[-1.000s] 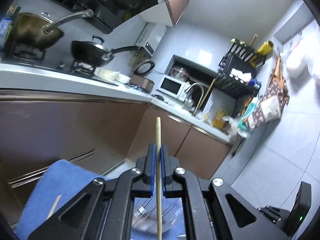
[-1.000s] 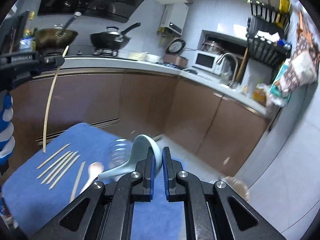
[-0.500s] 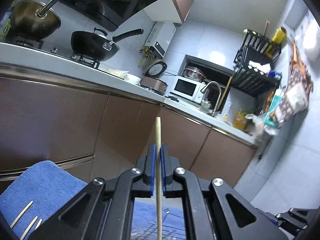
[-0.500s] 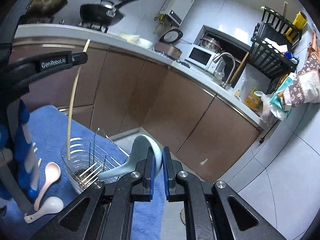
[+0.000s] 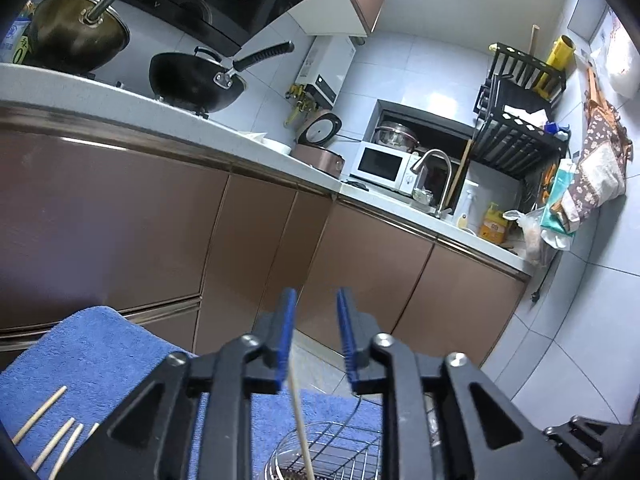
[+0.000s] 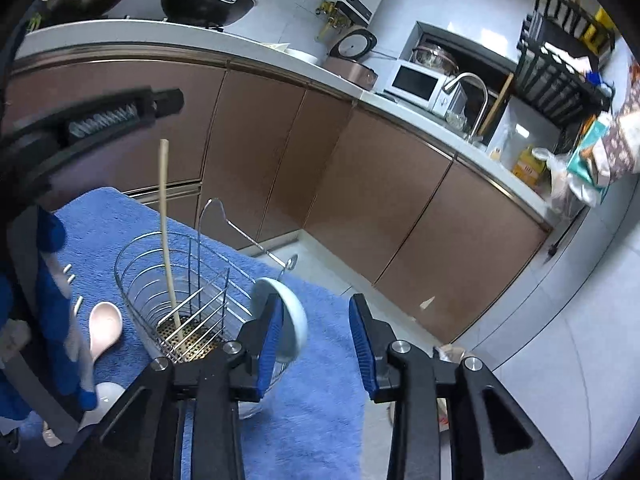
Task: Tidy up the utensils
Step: 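Drop the chopstick into the clear holder with the left tool while the right tool drops the spoon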
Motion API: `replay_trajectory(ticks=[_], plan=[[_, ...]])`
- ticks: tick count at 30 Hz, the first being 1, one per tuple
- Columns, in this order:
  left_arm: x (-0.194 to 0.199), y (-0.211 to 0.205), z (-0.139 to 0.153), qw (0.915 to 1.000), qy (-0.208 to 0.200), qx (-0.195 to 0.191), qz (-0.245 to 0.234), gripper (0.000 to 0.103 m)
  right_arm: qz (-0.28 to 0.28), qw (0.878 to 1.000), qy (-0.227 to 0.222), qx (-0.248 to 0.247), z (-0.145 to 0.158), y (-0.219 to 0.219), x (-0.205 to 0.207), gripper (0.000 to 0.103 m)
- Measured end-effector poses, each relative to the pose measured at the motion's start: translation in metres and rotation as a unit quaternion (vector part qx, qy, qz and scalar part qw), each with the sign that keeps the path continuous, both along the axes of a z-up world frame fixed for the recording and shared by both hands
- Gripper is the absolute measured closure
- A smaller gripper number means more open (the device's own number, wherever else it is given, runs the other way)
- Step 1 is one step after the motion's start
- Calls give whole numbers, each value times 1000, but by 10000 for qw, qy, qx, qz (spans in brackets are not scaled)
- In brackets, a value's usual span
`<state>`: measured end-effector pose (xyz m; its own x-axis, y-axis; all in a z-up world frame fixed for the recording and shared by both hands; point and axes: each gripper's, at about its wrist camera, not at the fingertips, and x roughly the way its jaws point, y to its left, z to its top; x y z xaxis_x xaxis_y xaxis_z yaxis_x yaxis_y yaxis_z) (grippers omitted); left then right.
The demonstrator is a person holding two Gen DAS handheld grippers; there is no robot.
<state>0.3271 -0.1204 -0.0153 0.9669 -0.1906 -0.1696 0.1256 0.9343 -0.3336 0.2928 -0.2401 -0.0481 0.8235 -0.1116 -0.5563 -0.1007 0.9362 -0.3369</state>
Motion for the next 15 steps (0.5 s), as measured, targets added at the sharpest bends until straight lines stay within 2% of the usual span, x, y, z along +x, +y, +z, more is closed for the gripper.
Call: replay_trajectory(ticks=[5, 15], plan=[[-28, 10, 28, 9996, -214, 179, -2, 60, -41, 10000, 0, 72, 10, -1, -12, 64], [-99, 52, 76, 9982, -353, 473, 97, 55, -130, 9989, 179, 424, 22, -4, -28, 61]])
